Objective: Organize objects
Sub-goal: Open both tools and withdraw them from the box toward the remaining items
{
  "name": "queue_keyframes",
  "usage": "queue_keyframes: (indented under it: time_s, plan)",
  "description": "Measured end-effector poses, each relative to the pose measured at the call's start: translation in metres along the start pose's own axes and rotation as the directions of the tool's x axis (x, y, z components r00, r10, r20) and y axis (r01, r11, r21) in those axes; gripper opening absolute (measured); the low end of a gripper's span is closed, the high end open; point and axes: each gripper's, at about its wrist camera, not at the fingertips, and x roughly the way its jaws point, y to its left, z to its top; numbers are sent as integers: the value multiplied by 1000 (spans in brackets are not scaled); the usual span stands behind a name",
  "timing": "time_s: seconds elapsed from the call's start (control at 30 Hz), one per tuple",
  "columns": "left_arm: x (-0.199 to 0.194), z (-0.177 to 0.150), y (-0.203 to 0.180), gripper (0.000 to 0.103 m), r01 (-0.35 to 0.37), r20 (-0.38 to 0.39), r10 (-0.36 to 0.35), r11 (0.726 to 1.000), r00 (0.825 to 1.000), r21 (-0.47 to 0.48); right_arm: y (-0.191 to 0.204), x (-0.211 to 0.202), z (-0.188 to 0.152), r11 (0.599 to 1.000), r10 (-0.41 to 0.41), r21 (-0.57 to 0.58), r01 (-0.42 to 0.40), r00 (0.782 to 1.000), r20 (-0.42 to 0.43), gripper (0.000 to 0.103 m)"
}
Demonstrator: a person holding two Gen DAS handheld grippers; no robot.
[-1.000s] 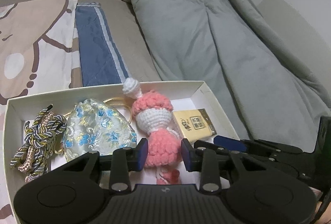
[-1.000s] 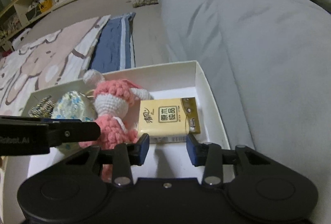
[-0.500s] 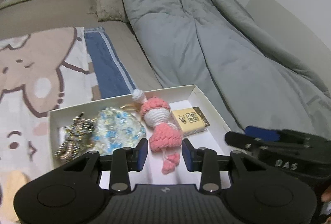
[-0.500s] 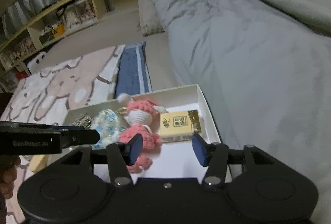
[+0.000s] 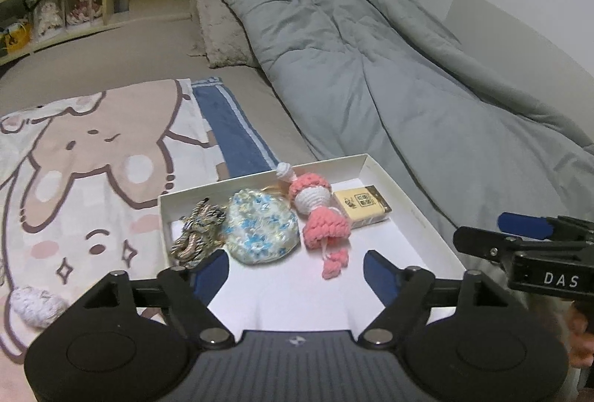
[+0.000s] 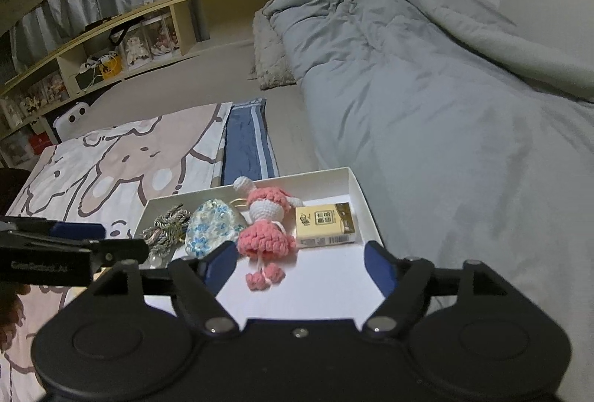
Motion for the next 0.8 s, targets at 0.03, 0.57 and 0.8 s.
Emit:
queue_keyframes:
  time_s: [0.03, 0.57, 0.8]
  plan:
    - [-4, -2, 0, 85, -5, 4, 5, 1000, 1000, 0, 2, -4, -2, 1000, -3, -5, 3, 1000, 0, 83]
    - [-52, -31, 1, 103, -61, 57, 59, 998, 997, 34, 16, -42, -32, 999, -37, 17, 36, 999, 14, 103]
    - [-63, -41, 5, 103, -66, 60, 64, 997, 996, 37, 22, -53, -36, 998, -58, 22, 58, 998, 19, 103]
